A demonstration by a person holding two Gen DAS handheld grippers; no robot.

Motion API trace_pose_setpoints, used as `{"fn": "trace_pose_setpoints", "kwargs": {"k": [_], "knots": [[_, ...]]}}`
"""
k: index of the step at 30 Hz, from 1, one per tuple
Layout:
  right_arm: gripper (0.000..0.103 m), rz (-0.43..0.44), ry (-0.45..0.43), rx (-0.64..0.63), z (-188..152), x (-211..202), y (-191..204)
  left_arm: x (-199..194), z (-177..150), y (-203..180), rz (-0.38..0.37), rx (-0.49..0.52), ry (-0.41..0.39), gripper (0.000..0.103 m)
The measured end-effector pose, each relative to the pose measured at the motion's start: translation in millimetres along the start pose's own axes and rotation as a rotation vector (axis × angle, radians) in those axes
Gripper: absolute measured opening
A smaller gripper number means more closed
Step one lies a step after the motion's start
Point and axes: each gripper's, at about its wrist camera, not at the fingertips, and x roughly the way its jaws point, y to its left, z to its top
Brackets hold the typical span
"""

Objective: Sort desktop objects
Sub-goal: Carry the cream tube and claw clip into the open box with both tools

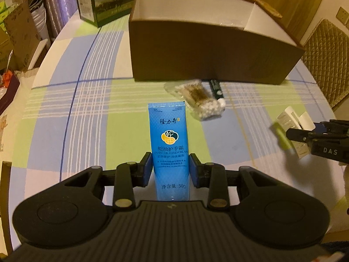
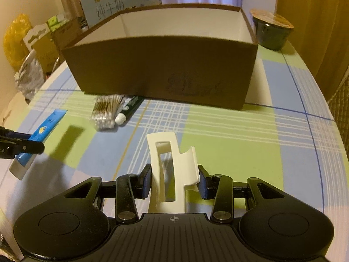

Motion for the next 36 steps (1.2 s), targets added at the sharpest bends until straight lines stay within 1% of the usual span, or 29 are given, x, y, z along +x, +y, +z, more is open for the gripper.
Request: {"fn": "trace_pose_setpoints", "kwargs": {"k": [5,11,16,21,26,29,31,36], "knots": [[0.039,0.024,-0.036,0.017,11,-12,1,-15,10,-4,-0.024,0.007,-0.042,0.030],[0.039,0.059,-0.069,0.039,33,-23,3,-32,31,-9,-0.056,0.011,-0.106,0.030],[0.039,0.088,-0.101,0.039,56,-26,4,-38,55,-10,-0.090,0.020,-0.148,0.030],[0.039,0.104,-0.137,0.051,86,-26,0,-39,86,-12,-0.115,0.032,-0.197,0.030],[0.039,0.118,-0.176,0.059,125,-21,-1,-30,122,-16,-0.128,0.049,-0.225,0.030],[0.039,0.105,-0.180,0.055,152,-10,1,-19,144,-16,-0.129,0.051,-0.229,0.030],[0.039,0.116,-0.168,0.078,168,2,2,-10,160,-14,-0.132,0.049,-0.228,0.030],[0.039,0.133,-0.113,0.127,198,39,4,17,194,-2,-0.116,0.015,-0.187,0.030]]}}
